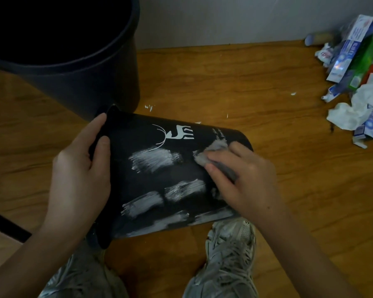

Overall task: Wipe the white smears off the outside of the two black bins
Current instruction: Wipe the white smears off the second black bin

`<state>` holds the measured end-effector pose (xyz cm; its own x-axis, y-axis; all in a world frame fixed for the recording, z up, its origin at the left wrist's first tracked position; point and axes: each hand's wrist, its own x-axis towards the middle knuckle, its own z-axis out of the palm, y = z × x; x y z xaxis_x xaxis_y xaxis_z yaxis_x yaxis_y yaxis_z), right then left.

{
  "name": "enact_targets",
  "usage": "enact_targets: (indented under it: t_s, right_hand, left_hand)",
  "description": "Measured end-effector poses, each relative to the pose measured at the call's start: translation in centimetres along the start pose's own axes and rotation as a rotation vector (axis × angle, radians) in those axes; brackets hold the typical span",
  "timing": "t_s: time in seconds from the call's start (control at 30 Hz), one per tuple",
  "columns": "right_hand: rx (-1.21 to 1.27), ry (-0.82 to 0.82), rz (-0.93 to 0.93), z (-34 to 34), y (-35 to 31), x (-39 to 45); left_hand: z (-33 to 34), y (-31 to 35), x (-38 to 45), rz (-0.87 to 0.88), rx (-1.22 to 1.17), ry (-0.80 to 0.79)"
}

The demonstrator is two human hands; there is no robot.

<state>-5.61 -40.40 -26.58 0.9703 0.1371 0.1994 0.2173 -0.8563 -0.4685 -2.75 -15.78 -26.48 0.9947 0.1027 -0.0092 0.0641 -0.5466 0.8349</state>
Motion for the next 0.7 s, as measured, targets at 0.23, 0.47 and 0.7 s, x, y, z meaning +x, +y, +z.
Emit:
enact_targets:
  t_s: [0.23,0.47,0.7]
  right_hand:
    - [-0.112,0.061,0.072,0.8,-0.6,2.4]
    - [-0.025,0.019,0.053,0.1,-0.2,1.1]
    - [0.012,-0.025,-0.026,0.3,-0.8,0.6]
  left_hand:
    - [0.2,0.0,0.3,0.005,-0.008,0.024]
    - [0.2,-0.4,0.2,-0.007,-0.004,0.004]
    - [0.2,-0.2,0.1,-0.021,-0.028,0.002]
